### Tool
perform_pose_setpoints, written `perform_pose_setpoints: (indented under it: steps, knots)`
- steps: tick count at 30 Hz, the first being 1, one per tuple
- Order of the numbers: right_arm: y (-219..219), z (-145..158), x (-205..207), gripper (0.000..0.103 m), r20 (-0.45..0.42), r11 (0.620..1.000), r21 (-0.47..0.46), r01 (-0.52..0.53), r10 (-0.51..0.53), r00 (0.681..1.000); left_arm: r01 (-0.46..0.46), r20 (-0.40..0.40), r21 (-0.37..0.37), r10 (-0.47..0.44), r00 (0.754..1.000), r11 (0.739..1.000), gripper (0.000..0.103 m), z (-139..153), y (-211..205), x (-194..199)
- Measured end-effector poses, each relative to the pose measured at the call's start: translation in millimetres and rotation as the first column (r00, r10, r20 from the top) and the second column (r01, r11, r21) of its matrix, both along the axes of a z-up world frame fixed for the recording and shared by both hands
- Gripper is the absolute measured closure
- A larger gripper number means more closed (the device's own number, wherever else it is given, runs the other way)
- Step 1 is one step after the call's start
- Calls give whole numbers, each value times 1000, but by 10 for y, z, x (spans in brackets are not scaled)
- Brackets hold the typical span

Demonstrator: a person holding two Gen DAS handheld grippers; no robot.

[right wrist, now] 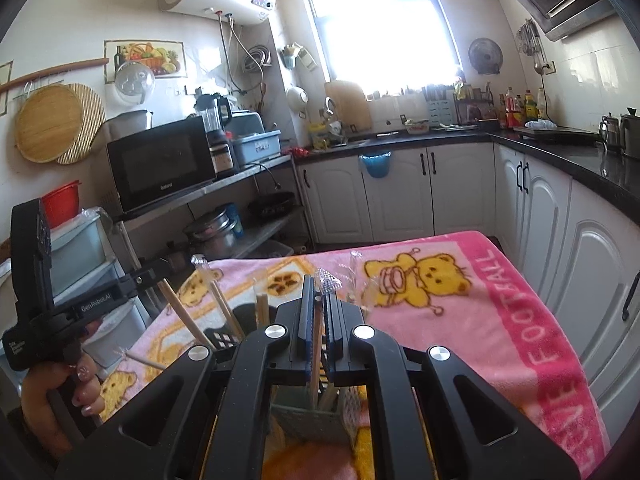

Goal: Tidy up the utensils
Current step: 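Lower the chopsticks into the caddy and open both grippers, then withdraw both open grippers from the caddy toward the last wrapped chopsticks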

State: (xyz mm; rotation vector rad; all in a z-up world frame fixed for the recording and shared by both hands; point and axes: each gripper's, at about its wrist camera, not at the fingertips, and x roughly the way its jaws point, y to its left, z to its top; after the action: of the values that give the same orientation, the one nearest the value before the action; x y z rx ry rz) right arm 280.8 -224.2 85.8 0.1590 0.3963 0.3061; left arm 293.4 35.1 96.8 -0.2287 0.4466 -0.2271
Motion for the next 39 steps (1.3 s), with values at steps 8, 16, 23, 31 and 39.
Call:
perform_pose_setpoints:
  steps: [8,16,23,31,39]
  knots:
    - [-58,-69,-74,74,-28,1000,-1,8,-8,1000,-7,-9,0,7,1000,1000,76,-12,23,-91]
    - [-161,-99,-170,55,-44,1000,-2,11,-12,999,-23,-16,-11,23,1000,1000,46,-11,92,-222]
    - [-156,-97,-272,46,-43,1000,-26,4,-5,999,-45,-24,-47,44,999,998,28,-6,190,-305]
    - [-126,-71,-407,36,-31,999,-35,-14,13,999,-55,-5,-68,55,998,996,11,62,277,-509]
    - [-113,-46,-538,31,-28,999,-42,-30,29,999,-72,-11,-67,72,997,995,11,50,344,-719]
